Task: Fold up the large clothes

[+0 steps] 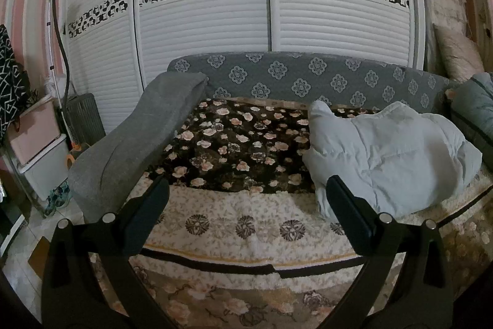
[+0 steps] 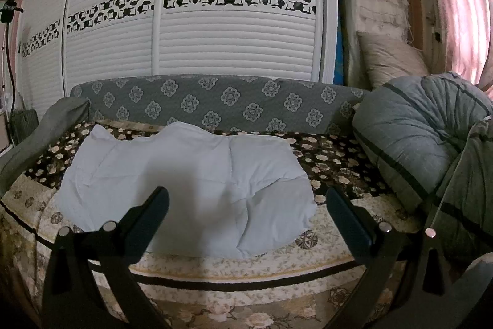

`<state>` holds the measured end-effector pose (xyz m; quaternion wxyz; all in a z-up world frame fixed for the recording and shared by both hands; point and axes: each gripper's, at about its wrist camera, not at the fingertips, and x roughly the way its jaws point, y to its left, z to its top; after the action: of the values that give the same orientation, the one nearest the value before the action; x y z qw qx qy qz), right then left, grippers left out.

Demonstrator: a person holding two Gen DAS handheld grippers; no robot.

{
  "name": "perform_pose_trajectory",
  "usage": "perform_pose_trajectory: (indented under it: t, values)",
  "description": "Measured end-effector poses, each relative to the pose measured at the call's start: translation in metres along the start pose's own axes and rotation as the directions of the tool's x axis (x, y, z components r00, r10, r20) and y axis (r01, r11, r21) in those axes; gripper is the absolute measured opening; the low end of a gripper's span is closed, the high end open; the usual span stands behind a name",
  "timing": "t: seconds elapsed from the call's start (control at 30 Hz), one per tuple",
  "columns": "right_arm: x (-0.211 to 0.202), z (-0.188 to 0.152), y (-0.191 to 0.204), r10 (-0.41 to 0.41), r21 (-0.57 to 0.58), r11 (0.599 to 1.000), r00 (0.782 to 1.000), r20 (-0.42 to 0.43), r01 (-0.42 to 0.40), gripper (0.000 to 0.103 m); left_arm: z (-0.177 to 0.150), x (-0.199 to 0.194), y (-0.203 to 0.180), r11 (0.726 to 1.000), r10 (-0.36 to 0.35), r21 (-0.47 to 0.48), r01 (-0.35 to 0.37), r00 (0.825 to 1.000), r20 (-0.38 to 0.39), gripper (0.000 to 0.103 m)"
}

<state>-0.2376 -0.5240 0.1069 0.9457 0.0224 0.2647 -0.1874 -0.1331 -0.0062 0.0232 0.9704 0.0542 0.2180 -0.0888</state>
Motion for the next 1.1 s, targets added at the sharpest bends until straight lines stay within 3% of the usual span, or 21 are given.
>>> perform_pose_trajectory:
  t: [1.1]
  values:
    - [-0.0003, -0.0021, -0.0016, 0.003, -0.001, 1.0, 1.0, 0.001, -0.003, 0.101, -0.0032, 0.003, -0.0001, 1.0, 0.002, 0.005, -0.002, 1.0, -0.013, 0.1]
